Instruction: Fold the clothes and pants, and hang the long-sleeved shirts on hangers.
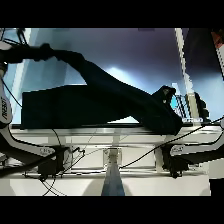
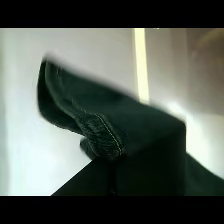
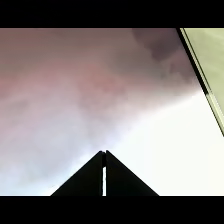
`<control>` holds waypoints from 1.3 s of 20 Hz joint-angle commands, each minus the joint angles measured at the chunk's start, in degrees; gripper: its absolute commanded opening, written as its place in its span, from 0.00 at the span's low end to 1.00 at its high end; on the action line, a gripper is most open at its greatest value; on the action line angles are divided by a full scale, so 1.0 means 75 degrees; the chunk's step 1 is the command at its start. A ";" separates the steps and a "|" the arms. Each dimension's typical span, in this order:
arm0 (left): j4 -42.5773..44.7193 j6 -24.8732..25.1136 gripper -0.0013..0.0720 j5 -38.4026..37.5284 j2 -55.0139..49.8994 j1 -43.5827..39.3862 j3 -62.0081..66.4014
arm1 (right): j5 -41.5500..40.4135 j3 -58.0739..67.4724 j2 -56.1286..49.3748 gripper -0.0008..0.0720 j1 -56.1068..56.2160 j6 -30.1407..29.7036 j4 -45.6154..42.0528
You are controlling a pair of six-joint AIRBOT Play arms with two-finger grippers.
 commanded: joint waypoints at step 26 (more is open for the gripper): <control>0.2771 -0.0935 0.05 -0.1445 0.0694 0.1944 0.1912 | 0.3194 -0.5511 0.0055 0.60 0.0807 -0.4724 0.2669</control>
